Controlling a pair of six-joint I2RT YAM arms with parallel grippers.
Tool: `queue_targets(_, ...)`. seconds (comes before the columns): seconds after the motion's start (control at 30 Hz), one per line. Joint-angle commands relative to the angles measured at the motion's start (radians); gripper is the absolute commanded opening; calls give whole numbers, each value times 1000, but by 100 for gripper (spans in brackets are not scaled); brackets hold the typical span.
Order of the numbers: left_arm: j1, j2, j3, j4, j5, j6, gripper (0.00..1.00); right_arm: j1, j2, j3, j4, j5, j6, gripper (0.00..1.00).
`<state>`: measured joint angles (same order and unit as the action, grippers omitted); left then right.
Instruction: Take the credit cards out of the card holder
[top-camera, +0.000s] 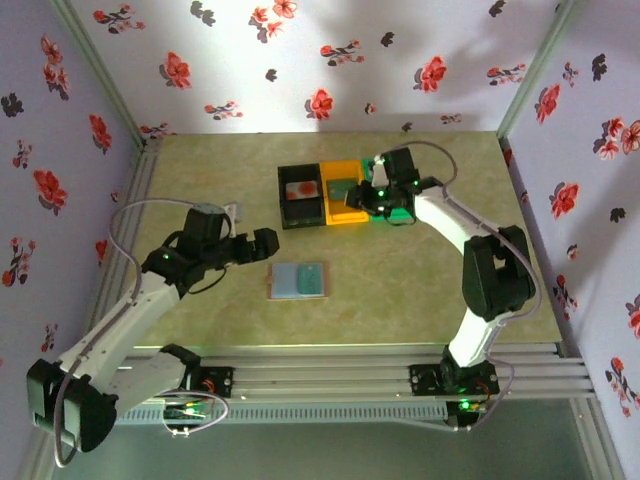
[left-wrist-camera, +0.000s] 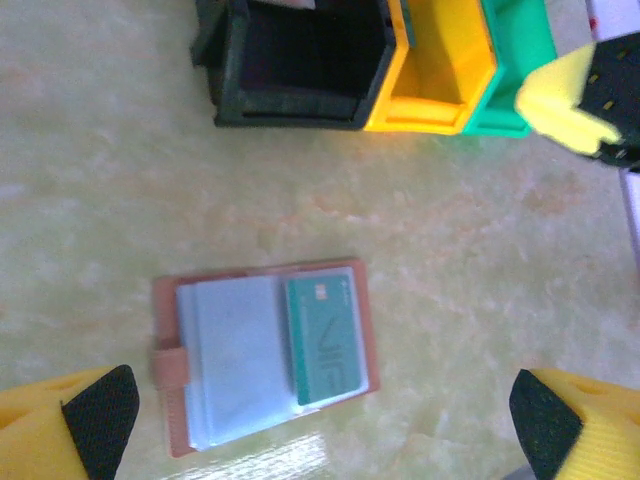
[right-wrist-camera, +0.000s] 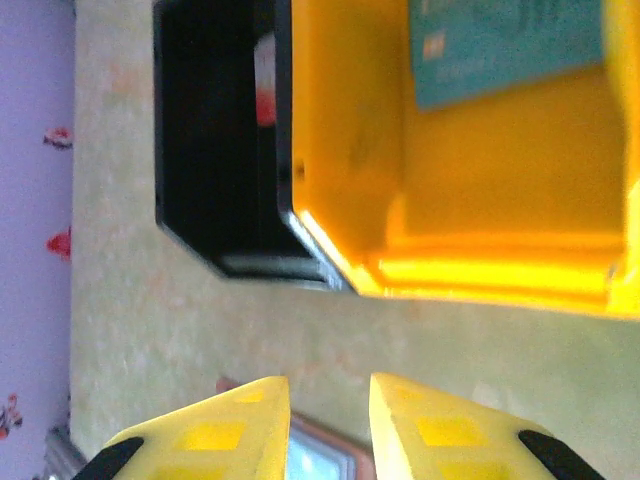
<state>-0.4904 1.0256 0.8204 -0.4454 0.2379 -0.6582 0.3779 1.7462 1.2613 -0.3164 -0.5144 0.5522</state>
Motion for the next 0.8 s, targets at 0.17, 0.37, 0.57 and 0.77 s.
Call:
queue_targets(0.17,-70,104,-73,185,66,-150,96,136,-97,-205,206,-41,139,25)
queue_targets(0.37,-108,172,-97,268,66,-193,93,209,-107,-336,319,-6,201,23)
queue_targets(0.57,-140,235,-97,314,69,-213,89,258,-95,-429,433,0,265,21)
queue_targets(0.77,-165,293,-111,366,69,-244,84,273,-79,-472,493,-2,296,20)
